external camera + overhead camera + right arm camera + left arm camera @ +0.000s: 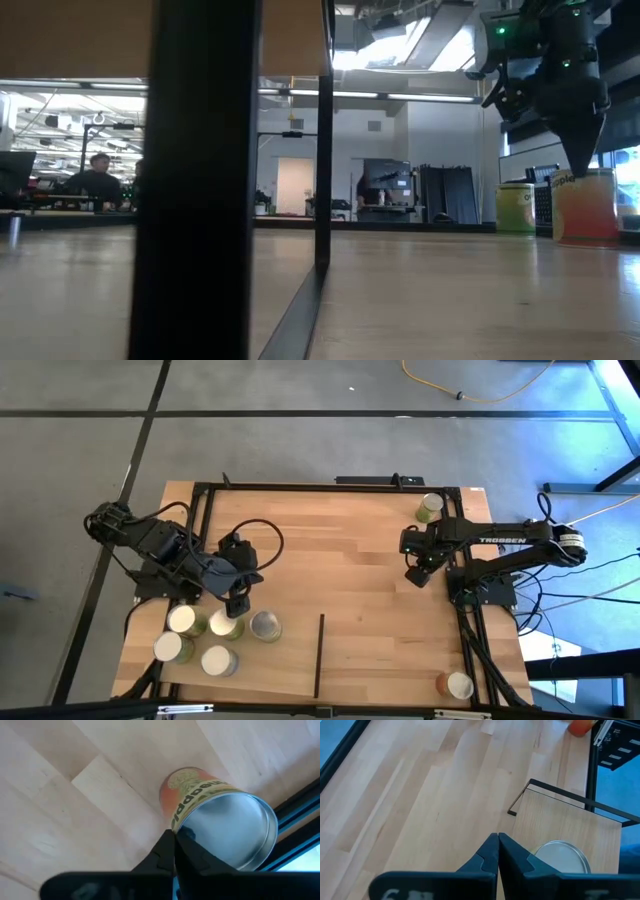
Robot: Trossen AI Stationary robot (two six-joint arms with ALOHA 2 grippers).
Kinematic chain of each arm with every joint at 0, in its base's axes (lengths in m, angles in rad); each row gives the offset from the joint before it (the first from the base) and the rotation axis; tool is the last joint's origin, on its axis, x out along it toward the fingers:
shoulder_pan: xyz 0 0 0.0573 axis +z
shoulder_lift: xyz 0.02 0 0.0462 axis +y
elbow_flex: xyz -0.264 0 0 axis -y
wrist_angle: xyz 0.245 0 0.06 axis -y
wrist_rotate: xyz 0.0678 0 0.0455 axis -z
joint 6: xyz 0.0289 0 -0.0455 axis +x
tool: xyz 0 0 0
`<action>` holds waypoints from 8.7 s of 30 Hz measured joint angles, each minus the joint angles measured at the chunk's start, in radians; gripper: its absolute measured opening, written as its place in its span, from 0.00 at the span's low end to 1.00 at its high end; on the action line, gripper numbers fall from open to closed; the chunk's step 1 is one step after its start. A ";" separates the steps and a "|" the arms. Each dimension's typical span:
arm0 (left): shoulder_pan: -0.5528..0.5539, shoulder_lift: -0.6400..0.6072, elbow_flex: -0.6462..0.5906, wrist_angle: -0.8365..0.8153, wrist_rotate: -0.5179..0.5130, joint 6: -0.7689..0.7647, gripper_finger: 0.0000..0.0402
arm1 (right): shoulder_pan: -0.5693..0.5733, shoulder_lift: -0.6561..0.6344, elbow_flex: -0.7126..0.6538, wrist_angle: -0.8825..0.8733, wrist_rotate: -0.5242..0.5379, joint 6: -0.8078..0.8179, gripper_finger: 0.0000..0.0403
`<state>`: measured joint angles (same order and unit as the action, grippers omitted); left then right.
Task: Pick and place cans onto a shelf
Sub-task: Put the top canned pineapple on the shelf
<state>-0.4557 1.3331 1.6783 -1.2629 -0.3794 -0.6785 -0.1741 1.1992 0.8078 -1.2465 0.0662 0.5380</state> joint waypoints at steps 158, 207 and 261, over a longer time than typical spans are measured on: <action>0.114 0.000 0.000 -0.135 0.038 0.107 0.00 | 0.165 0.854 1.548 -0.130 -0.022 -0.751 0.09; 0.617 0.468 -0.002 0.044 0.409 -0.045 0.15 | 0.165 0.580 1.548 -0.325 -0.026 -0.628 0.09; 0.625 0.593 -0.084 0.150 0.347 0.087 0.12 | 0.165 0.570 1.548 -0.324 -0.025 -0.655 0.09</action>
<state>0.1695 1.9263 1.5940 -1.1133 -0.0324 -0.5911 -0.0090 1.7691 2.3558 -1.5707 0.0410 -0.1169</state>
